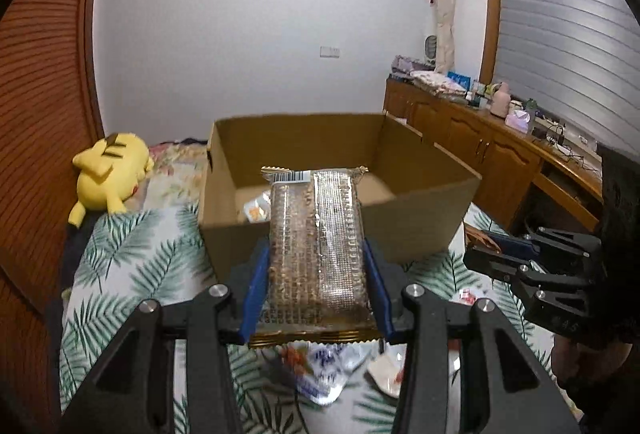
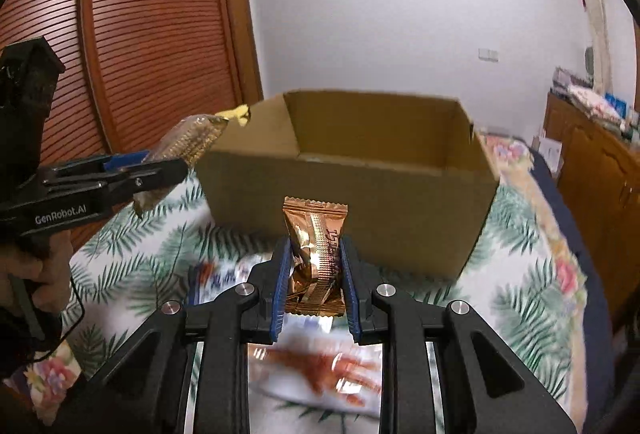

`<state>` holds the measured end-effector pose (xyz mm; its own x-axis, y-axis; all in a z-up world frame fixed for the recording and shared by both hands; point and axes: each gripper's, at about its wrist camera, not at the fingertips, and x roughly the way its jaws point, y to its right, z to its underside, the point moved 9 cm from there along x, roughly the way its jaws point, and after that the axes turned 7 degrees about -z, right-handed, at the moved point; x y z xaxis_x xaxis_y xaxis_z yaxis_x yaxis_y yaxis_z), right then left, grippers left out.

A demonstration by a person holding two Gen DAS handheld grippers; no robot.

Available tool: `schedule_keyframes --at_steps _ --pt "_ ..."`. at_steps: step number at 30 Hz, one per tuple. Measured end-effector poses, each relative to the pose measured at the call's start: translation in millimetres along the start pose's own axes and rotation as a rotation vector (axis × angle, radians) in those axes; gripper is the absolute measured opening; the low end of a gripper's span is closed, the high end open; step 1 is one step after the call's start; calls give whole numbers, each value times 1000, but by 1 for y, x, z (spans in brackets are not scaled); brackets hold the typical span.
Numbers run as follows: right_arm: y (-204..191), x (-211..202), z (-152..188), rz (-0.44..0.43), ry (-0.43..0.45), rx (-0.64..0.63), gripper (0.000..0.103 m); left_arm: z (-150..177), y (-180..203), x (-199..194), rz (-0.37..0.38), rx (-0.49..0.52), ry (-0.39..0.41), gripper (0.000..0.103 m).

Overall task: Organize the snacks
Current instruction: 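Carry the wafer pack and gold candy into the box and open both tools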

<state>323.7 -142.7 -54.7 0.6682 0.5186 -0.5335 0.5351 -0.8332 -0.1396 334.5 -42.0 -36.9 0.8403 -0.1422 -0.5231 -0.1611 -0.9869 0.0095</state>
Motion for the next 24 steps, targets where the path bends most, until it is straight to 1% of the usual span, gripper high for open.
schedule_keyframes --at_steps 6,11,19,24 --pt "9 10 -36 6 36 -37 23 -24 -2 17 7 4 27 44" --pt "16 21 -53 9 45 -61 23 -37 2 37 11 31 28 44" --pt "26 39 -76 0 53 -54 23 -50 0 67 20 47 -2 44" --pt "32 53 -82 -5 34 -46 23 -54 -3 82 19 47 -29 44"
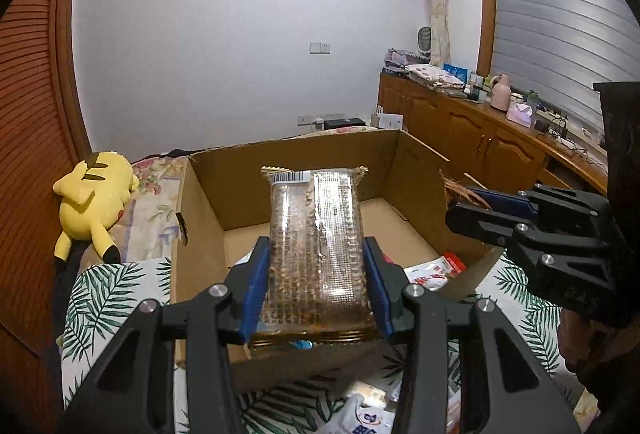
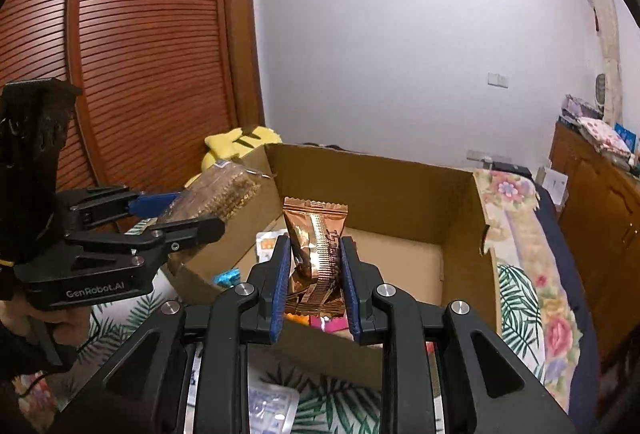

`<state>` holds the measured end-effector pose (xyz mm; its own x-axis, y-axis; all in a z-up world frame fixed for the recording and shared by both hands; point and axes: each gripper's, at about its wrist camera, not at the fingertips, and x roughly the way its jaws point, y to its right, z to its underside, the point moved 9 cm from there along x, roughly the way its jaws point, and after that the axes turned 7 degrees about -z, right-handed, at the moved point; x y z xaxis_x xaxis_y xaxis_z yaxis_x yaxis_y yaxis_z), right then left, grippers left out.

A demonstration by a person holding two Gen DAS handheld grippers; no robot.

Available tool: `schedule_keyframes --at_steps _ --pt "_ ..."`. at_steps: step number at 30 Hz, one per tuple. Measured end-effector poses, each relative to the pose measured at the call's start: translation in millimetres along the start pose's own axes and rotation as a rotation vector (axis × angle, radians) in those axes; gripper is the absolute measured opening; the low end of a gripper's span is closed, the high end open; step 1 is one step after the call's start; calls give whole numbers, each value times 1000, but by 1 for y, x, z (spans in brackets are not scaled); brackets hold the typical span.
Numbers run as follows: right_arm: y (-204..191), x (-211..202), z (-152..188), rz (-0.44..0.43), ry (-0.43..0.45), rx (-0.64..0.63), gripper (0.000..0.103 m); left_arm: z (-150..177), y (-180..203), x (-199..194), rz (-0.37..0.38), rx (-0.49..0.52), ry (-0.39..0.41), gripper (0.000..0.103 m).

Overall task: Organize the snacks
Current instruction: 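Carry the wafer pack and gold candy into the box and open both tools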

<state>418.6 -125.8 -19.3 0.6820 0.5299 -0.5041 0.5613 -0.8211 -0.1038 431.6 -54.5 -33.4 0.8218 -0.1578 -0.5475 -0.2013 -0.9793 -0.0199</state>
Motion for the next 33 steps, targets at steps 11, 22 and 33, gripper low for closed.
schedule_keyframes --at_steps 11,22,33 --pt "16 35 8 27 -66 34 23 -2 -16 31 -18 -26 -56 44" --pt "19 49 16 22 -101 58 25 11 -10 44 -19 -24 -95 46" --pt "9 38 19 27 -76 48 40 15 -8 38 -26 -21 -93 63"
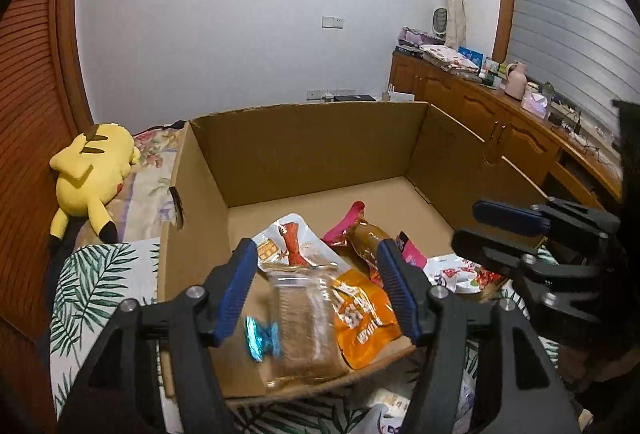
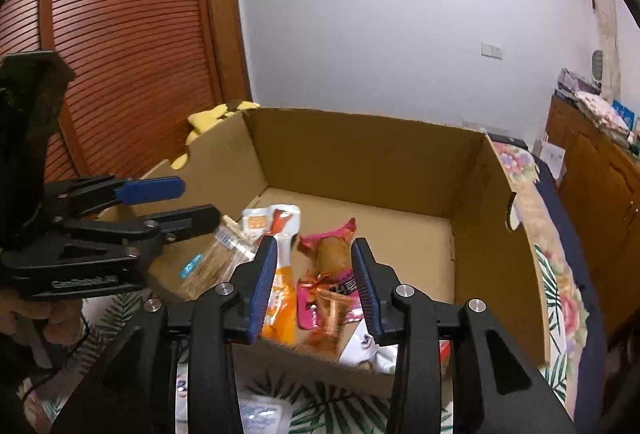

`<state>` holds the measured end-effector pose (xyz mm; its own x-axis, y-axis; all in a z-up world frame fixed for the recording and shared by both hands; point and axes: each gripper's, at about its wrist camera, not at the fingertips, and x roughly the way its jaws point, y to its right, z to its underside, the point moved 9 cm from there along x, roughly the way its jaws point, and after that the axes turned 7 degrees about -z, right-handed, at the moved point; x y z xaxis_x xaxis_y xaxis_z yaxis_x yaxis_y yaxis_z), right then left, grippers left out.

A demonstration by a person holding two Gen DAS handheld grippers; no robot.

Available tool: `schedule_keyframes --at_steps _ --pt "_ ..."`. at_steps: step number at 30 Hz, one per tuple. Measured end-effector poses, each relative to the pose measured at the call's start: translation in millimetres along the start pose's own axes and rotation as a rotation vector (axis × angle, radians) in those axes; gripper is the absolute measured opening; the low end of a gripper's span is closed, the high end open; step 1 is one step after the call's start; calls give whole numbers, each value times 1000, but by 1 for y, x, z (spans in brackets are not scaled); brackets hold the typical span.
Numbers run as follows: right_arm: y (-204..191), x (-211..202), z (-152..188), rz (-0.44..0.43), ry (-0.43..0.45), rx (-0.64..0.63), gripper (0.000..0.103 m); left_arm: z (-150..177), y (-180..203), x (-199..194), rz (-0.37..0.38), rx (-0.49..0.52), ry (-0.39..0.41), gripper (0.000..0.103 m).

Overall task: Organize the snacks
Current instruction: 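Carry the wafer pack and gold candy into the box and open both tools, then move both tools back over the duck-neck and chicken-feet packs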

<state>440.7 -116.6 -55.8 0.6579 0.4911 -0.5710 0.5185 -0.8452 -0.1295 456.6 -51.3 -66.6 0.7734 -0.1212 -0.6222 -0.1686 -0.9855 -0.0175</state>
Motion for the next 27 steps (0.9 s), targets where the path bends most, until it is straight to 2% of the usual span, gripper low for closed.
schedule_keyframes --at_steps 6,14,16,23,27 --pt "-17 -35 13 -31 28 14 44 5 5 -24 -12 23 40 71" --pt "-29 -81 54 -25 20 59 46 15 4 -65 2 37 68 72" --pt "-31 -91 64 -23 16 76 50 19 5 -77 2 46 80 73" --pt "-32 -103 111 9 -49 126 55 46 4 -109 12 51 87 73" --pt "-33 -106 137 32 -79 157 59 68 4 -117 -7 70 76 73"
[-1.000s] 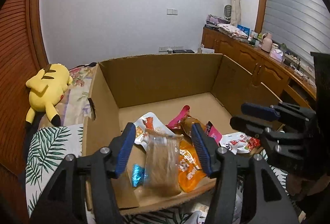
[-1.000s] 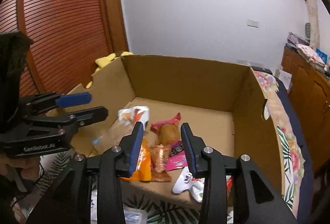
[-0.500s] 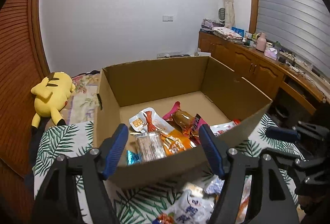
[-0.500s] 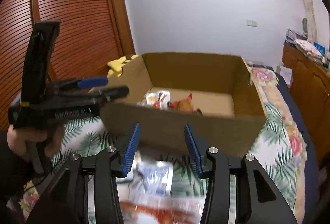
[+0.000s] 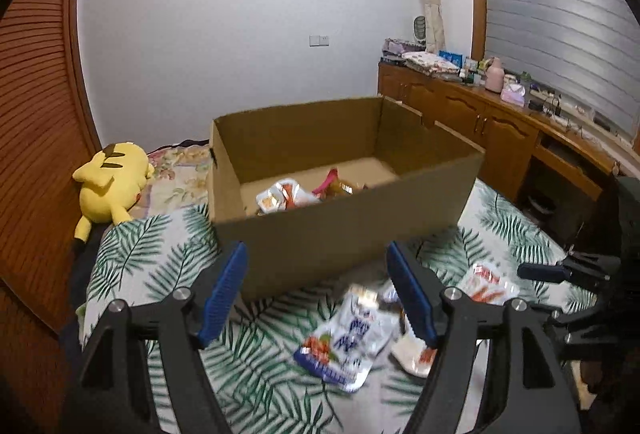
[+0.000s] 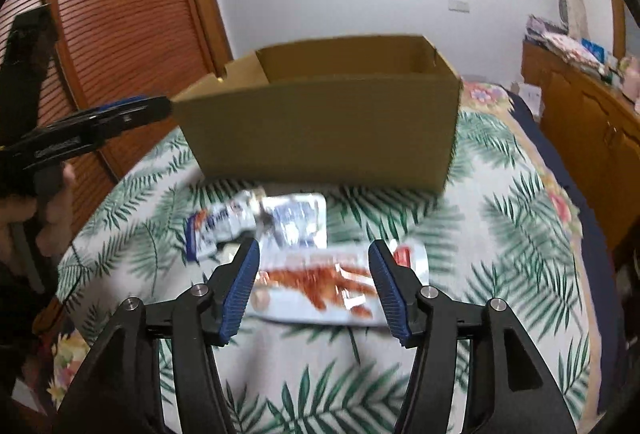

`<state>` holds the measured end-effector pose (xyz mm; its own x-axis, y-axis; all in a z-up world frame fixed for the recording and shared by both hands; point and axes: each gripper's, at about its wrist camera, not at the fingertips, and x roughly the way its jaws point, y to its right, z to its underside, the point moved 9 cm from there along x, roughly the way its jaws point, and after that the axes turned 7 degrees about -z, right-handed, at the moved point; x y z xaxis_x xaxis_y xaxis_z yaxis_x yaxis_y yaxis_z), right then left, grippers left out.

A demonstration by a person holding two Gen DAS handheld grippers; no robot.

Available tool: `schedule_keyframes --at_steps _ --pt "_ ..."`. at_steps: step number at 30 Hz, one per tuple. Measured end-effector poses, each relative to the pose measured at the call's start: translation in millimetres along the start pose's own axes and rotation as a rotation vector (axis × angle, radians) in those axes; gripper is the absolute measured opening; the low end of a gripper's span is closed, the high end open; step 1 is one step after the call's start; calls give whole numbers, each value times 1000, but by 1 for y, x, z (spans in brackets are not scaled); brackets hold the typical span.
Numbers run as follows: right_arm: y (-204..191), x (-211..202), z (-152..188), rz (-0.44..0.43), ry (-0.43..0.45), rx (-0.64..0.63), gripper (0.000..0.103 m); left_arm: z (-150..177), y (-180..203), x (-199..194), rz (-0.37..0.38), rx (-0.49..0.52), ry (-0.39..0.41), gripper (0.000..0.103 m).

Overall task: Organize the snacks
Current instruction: 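Move both tools back over the duck-neck and chicken-feet packs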

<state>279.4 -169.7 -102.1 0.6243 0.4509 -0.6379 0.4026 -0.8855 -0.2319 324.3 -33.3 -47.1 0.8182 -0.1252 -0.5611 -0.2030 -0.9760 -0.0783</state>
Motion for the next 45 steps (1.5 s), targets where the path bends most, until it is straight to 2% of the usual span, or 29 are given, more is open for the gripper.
schedule_keyframes --at_steps 11,20,34,41,45 --pt "16 11 43 1 -79 124 59 46 -5 -12 9 -32 -51 73" --pt "19 23 52 3 -107 164 59 70 -6 -7 18 -40 -91 73" --pt "44 35 32 -55 -91 334 62 79 1 1 31 -34 -114 73" --pt "49 47 20 -17 -90 329 62 83 4 9 31 -18 -135 73" --pt "47 54 15 35 -99 287 63 85 10 16 37 16 -156 73"
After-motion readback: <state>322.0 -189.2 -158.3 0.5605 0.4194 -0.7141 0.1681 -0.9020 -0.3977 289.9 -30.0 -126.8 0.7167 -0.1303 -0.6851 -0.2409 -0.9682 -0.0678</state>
